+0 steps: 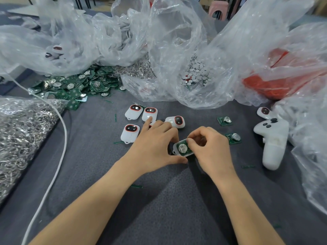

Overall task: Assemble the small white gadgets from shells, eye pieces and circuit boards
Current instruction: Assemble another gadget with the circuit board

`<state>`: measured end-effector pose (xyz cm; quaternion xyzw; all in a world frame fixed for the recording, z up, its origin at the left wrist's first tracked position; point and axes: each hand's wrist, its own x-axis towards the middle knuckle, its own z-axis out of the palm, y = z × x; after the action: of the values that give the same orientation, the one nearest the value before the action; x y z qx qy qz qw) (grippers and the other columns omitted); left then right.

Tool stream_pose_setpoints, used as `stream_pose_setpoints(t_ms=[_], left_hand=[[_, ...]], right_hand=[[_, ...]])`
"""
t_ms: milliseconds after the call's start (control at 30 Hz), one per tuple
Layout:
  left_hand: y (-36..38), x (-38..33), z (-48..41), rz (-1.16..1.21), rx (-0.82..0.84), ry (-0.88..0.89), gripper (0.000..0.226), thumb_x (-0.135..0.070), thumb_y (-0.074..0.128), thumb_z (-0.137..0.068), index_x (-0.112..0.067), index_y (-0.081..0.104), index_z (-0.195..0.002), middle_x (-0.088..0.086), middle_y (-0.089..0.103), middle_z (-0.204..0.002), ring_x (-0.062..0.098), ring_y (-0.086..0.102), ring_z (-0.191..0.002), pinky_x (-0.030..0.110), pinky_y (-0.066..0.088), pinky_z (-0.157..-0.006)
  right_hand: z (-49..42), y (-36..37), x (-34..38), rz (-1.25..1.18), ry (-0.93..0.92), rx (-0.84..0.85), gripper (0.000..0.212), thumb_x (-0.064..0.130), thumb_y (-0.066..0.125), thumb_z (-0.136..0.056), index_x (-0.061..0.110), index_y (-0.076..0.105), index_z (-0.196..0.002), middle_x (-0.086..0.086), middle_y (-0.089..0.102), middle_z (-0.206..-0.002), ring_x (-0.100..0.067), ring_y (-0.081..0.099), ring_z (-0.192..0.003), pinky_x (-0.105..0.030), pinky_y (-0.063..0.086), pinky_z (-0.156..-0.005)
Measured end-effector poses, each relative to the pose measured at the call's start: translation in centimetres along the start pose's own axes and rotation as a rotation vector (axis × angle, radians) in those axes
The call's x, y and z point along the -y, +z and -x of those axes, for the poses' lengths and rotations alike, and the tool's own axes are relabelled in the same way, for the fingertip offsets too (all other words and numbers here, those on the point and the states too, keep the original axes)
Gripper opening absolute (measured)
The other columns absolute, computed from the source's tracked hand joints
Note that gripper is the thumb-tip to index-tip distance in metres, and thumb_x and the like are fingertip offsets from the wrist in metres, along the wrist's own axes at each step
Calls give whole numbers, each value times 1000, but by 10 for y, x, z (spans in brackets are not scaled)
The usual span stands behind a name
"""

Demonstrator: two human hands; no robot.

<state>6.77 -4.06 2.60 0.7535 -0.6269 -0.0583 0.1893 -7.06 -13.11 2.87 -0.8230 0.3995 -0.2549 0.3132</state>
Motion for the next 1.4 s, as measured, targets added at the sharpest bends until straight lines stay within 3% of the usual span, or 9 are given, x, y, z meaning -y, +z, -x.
stream_pose_setpoints(t_ms=[433, 1400], left_hand=[[0, -2, 0, -19, 2, -14, 54, -73, 60, -63, -24, 55, -87, -13, 43, -88, 11, 42, -97, 44, 17, -114], [-1, -9, 2, -8, 18, 12, 51, -63, 68, -69, -18, 59, -92, -10, 44, -91, 17, 48, -98, 42, 12, -116]], right_hand=[[3, -2, 4, 47, -30, -36, 4, 12, 71, -78, 14, 68, -77, 4, 62, -76, -12, 60, -69, -41, 52, -71], [2, -4, 4, 15, 14, 16, 6, 12, 69, -77, 16, 65, -75, 3, 63, -72, -12, 58, -65, -36, 52, -68]])
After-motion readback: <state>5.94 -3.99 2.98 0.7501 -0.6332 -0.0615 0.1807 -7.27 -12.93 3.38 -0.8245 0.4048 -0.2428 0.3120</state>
